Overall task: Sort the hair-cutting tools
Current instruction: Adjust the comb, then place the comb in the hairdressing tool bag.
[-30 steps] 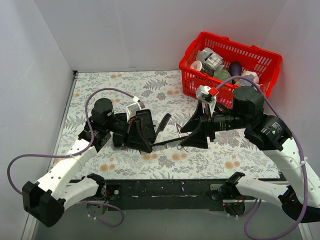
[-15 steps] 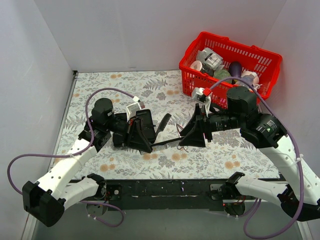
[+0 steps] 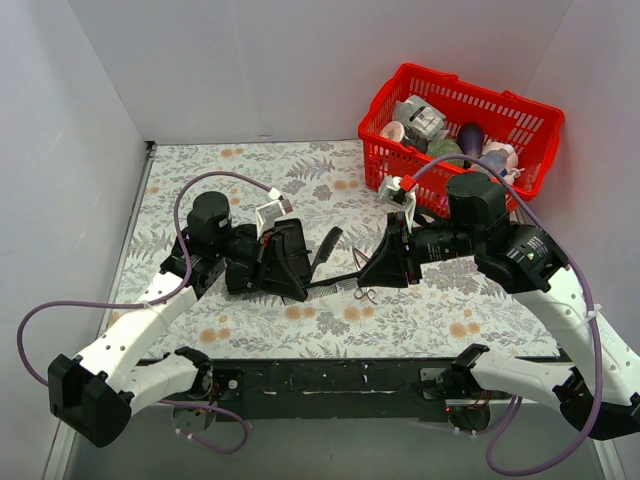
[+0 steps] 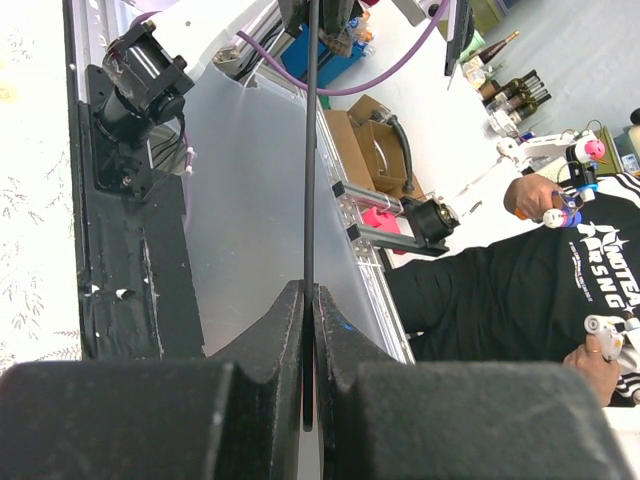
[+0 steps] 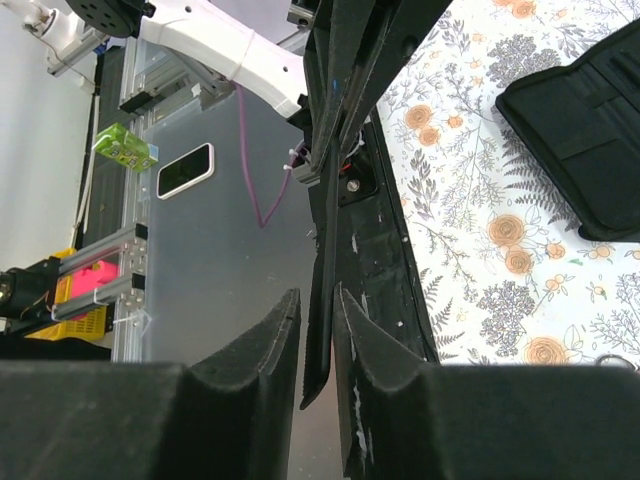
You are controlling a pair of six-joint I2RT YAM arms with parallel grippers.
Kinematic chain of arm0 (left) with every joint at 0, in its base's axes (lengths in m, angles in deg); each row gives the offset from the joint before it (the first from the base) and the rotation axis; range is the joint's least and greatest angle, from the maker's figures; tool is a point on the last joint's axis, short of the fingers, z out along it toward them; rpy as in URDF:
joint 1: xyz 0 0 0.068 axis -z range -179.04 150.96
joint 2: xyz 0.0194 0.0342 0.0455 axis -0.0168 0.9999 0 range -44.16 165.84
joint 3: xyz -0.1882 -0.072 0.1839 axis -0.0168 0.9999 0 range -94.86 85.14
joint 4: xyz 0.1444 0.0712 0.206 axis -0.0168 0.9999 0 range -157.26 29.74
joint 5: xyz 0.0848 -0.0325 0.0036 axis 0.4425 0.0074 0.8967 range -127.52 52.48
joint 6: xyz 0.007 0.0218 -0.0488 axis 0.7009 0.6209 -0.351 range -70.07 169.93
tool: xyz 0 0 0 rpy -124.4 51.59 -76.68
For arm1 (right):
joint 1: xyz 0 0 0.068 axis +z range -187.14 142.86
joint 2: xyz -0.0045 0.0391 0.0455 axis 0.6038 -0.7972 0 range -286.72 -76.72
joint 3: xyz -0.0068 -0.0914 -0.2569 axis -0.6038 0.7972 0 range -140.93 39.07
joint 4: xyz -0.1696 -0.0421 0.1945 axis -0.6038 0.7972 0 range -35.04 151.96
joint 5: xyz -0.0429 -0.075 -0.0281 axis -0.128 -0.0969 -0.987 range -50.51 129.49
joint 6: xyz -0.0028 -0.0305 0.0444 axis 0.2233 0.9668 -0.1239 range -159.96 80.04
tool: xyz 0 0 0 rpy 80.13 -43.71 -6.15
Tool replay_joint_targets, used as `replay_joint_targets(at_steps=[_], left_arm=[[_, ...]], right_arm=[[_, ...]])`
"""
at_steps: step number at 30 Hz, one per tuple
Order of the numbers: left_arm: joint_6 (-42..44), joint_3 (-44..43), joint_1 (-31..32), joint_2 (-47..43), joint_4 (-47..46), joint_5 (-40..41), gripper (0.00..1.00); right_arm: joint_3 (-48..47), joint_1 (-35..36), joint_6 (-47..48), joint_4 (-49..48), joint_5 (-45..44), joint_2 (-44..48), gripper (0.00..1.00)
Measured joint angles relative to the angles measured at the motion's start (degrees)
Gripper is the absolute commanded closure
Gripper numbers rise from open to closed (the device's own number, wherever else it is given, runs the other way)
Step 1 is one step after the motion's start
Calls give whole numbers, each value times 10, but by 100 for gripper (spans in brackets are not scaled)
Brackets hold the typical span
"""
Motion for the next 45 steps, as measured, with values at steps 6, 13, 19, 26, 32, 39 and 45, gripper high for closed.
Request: replay_joint_targets(at_steps=[6,13,19,26,32,39,45], left_arm=[[5,0,1,5,5,-4,92],[27,-17,2,16,45,19,37],[66,-116,2,58,145,160,13],[68,-245,3,120,314,539,11],[24,-208,-19,141,389,774,13],[-12,-68,-123,142,385,811,16],[-34,-28,-153,147,378,808,17]], right_arm=[[4,-1,-9,-1,-3,-1,99],[27,0,-16,-20,-2,0,99],[60,0,-14,-17,-26,0,99],[82,-2,-13,-21,-110,-1,99],[117,-48,-12,-50,-126,-45,99],[131,-144,3,-75,-117,-110,99],[131,-149,1,-111,-94,-162,99]])
